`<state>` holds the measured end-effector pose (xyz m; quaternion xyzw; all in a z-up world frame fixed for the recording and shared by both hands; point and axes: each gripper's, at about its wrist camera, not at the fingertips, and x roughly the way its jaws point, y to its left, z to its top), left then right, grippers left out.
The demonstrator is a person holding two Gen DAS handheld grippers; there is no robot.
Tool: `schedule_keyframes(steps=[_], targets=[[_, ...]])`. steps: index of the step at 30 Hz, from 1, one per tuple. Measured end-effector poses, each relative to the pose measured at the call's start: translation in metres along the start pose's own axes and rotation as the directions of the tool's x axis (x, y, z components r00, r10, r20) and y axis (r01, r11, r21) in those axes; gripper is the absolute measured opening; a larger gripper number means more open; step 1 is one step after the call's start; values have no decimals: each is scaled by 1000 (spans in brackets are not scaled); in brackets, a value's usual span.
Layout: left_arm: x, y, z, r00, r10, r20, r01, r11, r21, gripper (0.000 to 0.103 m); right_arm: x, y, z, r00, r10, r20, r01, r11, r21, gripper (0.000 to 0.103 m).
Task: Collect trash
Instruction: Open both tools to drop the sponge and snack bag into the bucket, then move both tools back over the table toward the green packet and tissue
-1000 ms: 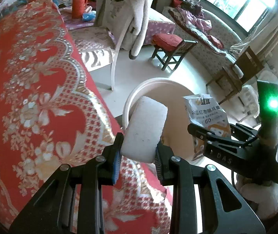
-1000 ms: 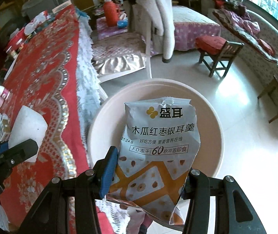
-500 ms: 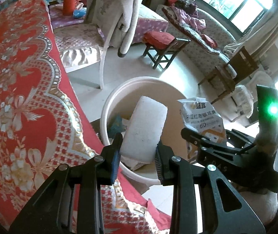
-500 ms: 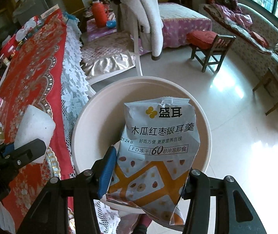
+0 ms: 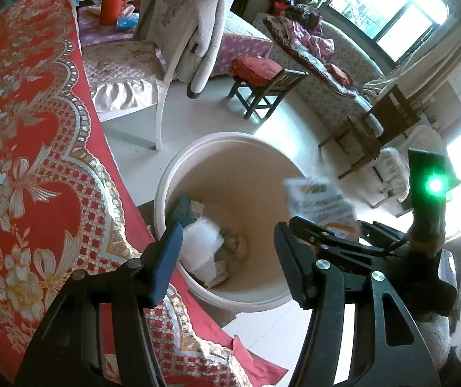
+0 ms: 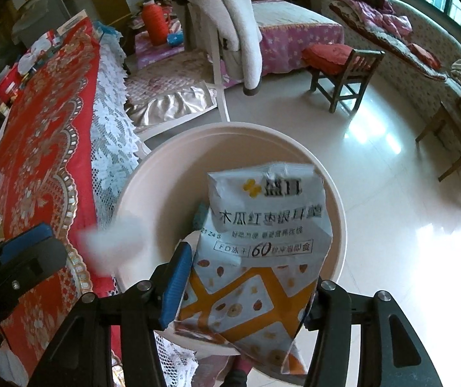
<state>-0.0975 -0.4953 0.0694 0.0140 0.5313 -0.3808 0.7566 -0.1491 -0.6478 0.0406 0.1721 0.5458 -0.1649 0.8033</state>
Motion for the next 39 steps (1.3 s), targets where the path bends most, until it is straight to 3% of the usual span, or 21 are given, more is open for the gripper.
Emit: schedule_keyframes(steps=[2,24,34,39], targets=[[-1,1,0,1000,3,0,-3,1000,-3,58,-1,-1,1,1000,8,4,-8,1000,10,69],[-43,6,-13,991,98,93,-98,995,-5,58,-13,21,0,999,30,30,-29,999,-38,69],[-69,29,-20,975,175,139,-169,984,-49,58,-21,51,1,997,63,42,-59,994,-94,69],[-83,49,-24,958,239,156,-228,970,-88,58,-22,74,1,996,83,40,-77,988,-137,69]])
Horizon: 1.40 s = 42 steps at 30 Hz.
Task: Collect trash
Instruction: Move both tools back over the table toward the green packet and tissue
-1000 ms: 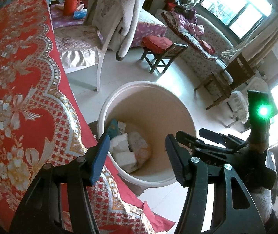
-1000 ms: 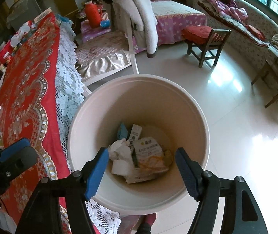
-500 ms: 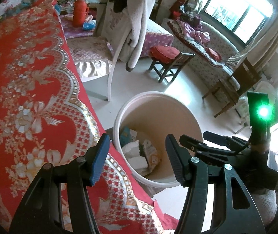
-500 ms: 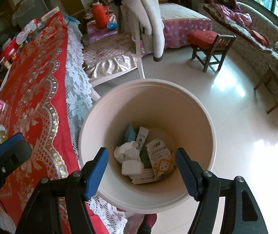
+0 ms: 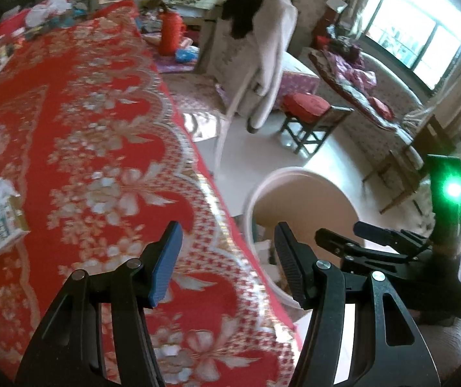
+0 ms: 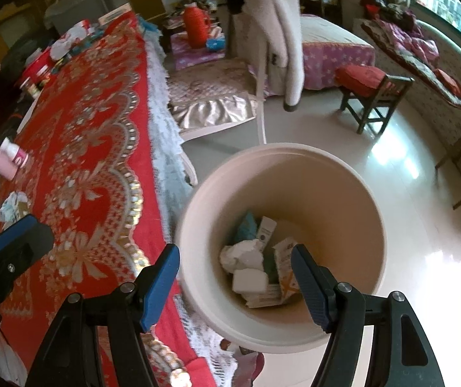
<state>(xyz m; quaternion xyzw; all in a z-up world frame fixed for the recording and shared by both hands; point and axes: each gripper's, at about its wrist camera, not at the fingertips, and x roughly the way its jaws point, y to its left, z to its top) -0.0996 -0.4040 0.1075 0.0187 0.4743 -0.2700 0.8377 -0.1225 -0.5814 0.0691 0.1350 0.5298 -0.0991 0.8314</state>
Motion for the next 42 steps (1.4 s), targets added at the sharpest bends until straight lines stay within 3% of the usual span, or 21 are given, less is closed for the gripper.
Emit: schedule_keyframes(steps=[13,27,35,42], targets=[[-31,66,-13,990,140,35,-136,987,-89,58,5,75,4,998,65,-9,-66,990,-128,69],[-67,164,-47,971,240,12,-231,947,-223,58,19,170,1,990,129,-51,-138,954,-266,70],[-97,244,-76,949,313,-27,-303,888,-346,58,32,222,2,982,170,-86,-189,929,-319,71],[-125,316,-99,946,321,-39,-298,819,-491,58,40,272,10,966,234,-106,-257,903,-345,73]])
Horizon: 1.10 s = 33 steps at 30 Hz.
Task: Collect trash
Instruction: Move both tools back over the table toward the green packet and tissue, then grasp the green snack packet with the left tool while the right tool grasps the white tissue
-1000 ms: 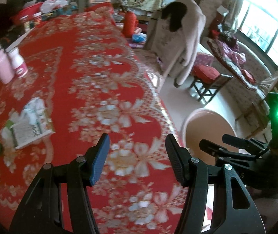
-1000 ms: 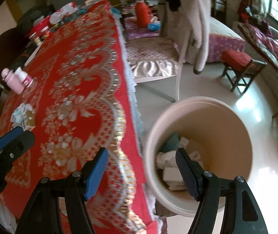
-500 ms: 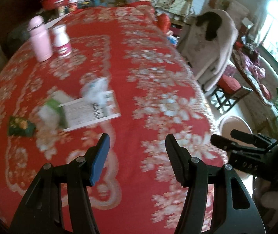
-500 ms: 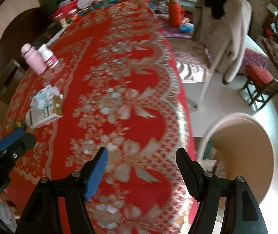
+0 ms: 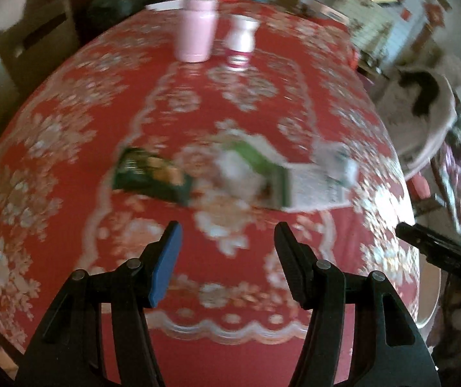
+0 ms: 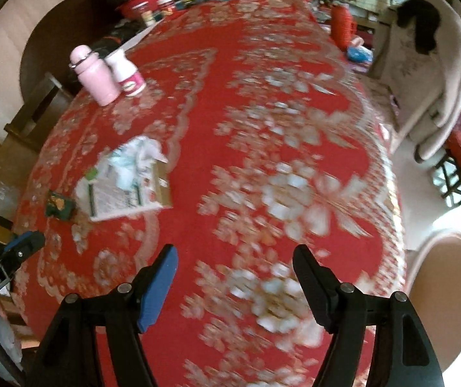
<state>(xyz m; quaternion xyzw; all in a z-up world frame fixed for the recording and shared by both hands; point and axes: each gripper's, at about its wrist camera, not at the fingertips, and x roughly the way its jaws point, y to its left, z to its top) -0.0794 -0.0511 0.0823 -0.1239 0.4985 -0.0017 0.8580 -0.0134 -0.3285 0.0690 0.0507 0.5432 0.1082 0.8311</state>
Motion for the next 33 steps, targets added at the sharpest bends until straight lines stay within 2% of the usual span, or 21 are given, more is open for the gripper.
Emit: schedule_keyframes(steps=[6,16,22,28,29,30,31,33], targets=[[0,55,18,1000,5,8,-4,991,-130,58,12,33,28,998,68,19,-68,997,-23,75],[39,88,43,998,-44,-38,32,958,-284,58,39,68,67,997,77,16,-76,995,-59,77],[64,81,56,997,-50,-61,31,959,-281,58,56,75,75,998,62,-11,-62,995,-74,77],[81,73,68,997,-23,-78,4,971,-237,58,68,76,78,998,56,-15,-57,996,-67,76],[83,72,68,996,-26,-81,7,973,-229,58,70,75,77,998,62,-22,-63,996,-63,70],[85,72,68,996,-32,-84,13,974,-224,58,72,75,77,997,74,-31,-76,995,-59,57],[87,72,67,995,-41,-87,21,975,-221,57,74,73,75,995,92,-39,-93,994,-51,51],[86,72,65,996,-41,-76,24,977,-212,50,73,71,72,995,94,-37,-95,994,-48,33]])
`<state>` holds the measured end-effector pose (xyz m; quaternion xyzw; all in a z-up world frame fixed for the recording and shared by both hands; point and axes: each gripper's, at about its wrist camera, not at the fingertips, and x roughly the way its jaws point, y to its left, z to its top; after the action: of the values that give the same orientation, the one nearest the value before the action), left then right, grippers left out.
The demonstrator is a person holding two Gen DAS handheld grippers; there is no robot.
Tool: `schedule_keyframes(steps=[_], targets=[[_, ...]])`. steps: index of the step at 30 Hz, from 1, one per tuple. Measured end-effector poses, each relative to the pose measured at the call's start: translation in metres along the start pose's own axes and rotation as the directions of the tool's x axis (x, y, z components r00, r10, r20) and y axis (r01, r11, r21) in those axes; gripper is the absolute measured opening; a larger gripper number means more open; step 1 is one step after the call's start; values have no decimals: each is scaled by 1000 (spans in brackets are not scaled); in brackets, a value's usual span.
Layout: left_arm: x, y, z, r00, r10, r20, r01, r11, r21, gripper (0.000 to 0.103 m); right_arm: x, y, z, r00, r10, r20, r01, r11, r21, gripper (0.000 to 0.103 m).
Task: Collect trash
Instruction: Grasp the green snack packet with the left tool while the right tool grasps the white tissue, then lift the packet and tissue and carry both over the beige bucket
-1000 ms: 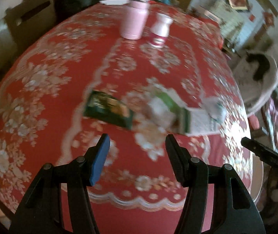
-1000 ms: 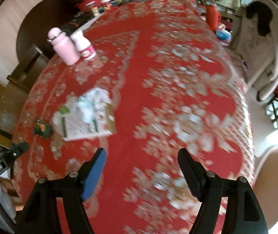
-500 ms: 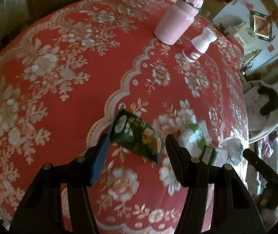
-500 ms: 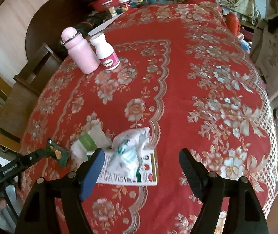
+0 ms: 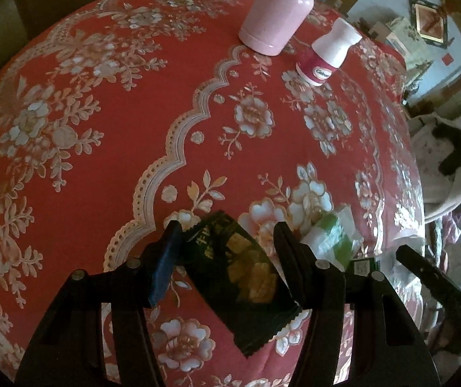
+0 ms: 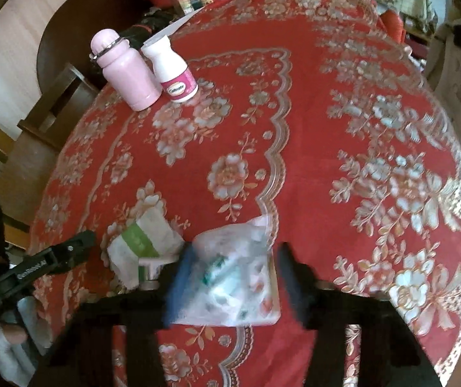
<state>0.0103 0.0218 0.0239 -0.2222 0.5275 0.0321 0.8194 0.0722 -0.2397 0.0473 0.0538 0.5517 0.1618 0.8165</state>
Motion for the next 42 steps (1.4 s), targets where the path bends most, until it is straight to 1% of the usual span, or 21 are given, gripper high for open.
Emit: schedule_keyframes(steps=[1,2,5,10,11,15,19,21,24,29,33,36,42], targets=[[0,1,-1,1000,3,-3,-3,1000,9,27,-3,-1,-1,1000,5,12,-5,1000,1,32],[1,1,-2,1000,5,-14,-5,1000,12,13,-6,-1,-2,1000,15,25,-15,1000,3,29],[-4,6,-3,1000,-22,-19,22,1000,2,11,-19,-1,-3,997,45,60,-45,999,1,27],[-31,4,-3,996,-89,17,89,996,1,10,-42,-2,-5,992,71,107,-71,997,-6,26],[-36,2,-3,994,-106,22,106,994,4,10,-47,-3,-6,990,75,116,-75,997,-5,26],[-52,-15,-9,989,-142,33,140,989,38,10,-61,-9,-16,989,67,131,-67,998,-9,26],[-63,-40,-18,981,-191,30,188,979,85,10,-72,-24,-30,989,55,139,-57,998,11,26],[-67,-52,-23,974,-225,18,222,969,106,10,-77,-33,-38,989,49,139,-53,998,28,26],[-73,-63,-29,970,-242,6,239,962,129,10,-85,-46,-50,989,36,140,-43,998,48,26],[-78,-75,-39,962,-272,-24,273,953,129,10,-99,-68,-68,989,23,148,-36,996,85,26],[-78,-92,-49,946,-317,-61,323,939,122,10,-104,-83,-80,990,10,138,-26,993,114,26],[-78,-106,-56,943,-327,-68,333,933,138,10,-112,-94,-89,990,-1,143,-17,992,128,26],[-72,-155,-80,933,-341,-114,358,909,212,10,-130,-124,-108,988,-36,153,9,985,174,26]])
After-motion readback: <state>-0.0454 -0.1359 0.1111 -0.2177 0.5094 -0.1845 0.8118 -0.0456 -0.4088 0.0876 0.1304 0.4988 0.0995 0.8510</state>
